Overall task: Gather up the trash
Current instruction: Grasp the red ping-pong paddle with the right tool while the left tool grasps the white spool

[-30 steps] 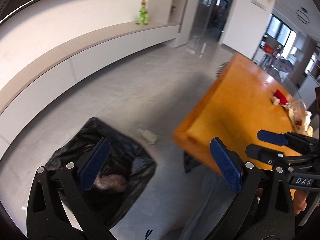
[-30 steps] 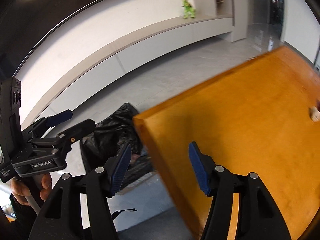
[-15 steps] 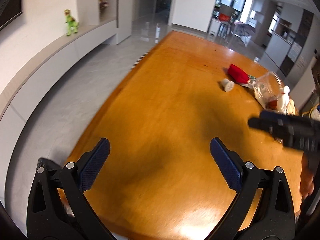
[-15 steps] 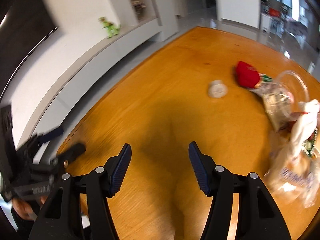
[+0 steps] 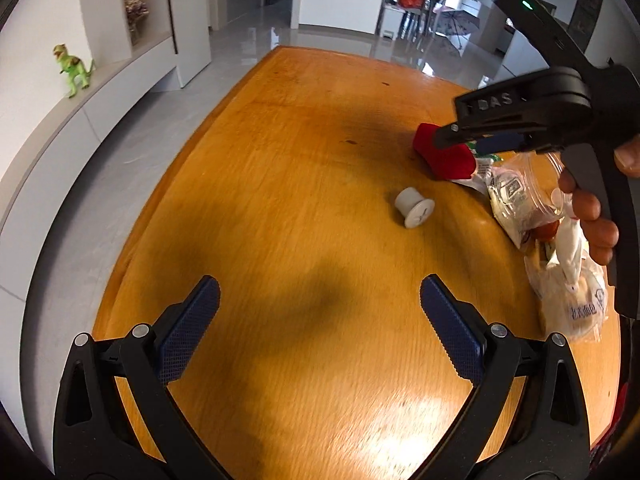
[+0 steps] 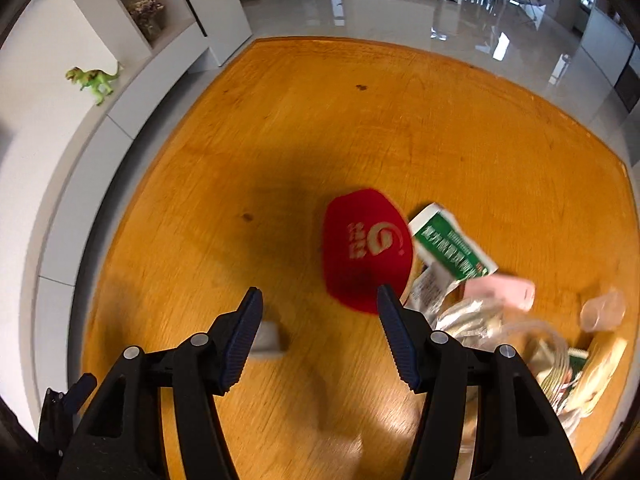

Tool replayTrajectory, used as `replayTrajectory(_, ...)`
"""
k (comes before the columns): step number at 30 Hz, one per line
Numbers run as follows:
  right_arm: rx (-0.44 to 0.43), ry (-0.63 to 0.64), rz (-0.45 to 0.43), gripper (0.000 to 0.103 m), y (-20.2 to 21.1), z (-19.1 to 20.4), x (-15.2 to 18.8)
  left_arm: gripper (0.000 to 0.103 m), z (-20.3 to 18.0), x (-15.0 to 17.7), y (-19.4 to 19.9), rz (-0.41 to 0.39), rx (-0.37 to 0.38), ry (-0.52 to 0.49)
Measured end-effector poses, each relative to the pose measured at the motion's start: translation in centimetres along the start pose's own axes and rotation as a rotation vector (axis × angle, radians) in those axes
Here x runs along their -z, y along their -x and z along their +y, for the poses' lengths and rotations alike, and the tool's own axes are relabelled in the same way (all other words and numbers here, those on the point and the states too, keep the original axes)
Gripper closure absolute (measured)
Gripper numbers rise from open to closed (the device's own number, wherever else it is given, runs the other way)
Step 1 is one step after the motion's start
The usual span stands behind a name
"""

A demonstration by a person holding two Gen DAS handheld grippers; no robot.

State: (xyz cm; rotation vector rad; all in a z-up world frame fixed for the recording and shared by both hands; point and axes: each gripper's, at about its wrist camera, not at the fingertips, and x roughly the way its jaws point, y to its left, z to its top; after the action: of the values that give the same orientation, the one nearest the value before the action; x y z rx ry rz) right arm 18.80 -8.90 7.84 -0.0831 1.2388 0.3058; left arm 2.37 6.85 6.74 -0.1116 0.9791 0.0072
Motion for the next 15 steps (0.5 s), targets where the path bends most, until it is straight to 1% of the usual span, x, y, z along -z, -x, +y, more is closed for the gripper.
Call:
replayTrajectory(2,0.058,0.011,0.01,0.042,-0.5,0.2,-0.7,0.006,-1.0,-1.0,-1.1,0.008,0.01,-0.025)
replayTrajectory(4,0.093,0.024,0.015,0.041,-1.0,0.1,-2.0,0.006,-2.0,-1.8,-2.1,0.017,0.025,-0.037)
replayTrajectory(6,0.141,0.055,0.053,0.035,-2.3,0.1,-2.9,0.006,-2.9,-2.0,-2.8,0.015,0.047,-0.047)
replayTrajectory(8,0.207,0.104,0.082,0.035,-3.6,0.4,-3.6,0.006,-3.8,-2.6,-3.9,0.022,0.044,-0.058)
replayTrajectory(10,0.242,0.161,0.102,0.042,-4.6,0.8,-4.1,0.006,-4.3,-3.0,-4.9,0.037,0.054,-0.055)
replayTrajectory(11,0.243,0.176,0.096,0.044,-4.6,1.0,-4.0,0.006,-4.5,-3.2,-5.4,0.045,0.056,-0.052)
replayTrajectory(12,0.225,0.17,0.085,0.045,-4.3,1.0,-4.0,0.006,-4.8,-3.4,-5.9,0.055,0.06,-0.045)
replayTrajectory(15,0.125,0.134,0.022,0.046,-2.6,0.5,-3.7,0.007,-5.1,-4.2,-7.0,0.079,0.073,-0.027)
